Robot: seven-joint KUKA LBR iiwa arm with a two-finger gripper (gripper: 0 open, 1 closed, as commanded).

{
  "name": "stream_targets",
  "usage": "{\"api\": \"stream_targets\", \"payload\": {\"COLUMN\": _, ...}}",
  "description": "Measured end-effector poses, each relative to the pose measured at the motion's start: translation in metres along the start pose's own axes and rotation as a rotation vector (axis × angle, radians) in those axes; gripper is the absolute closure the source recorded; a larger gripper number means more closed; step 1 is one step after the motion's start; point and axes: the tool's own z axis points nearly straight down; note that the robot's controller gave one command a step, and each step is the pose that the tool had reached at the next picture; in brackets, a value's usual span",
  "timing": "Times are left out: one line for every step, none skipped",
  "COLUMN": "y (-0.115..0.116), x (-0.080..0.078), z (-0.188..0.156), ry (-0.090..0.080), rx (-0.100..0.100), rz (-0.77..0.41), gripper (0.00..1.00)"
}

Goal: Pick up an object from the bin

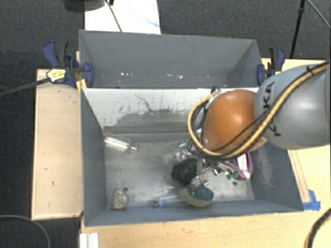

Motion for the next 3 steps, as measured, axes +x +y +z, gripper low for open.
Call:
{"api": "stream_targets", "payload": {"y": -0.027, "x": -0.004, "z": 0.024, "ry": -0.008, "rx": -0.007, "rz": -0.080, "gripper": 0.00}}
{"api": "stream_targets", "payload": {"y": -0.028, "x": -0.001, "z": 0.024, "ry": 0.001, "rx": -0.005, "rz": -0.076, "gripper": 1.00}}
{"api": "stream_targets", "payload": {"y": -0.042, "x": -0.012, "z": -0.110, "ry": 0.020, "rx": -0.008, "rz": -0.247, "gripper": 1.00}}
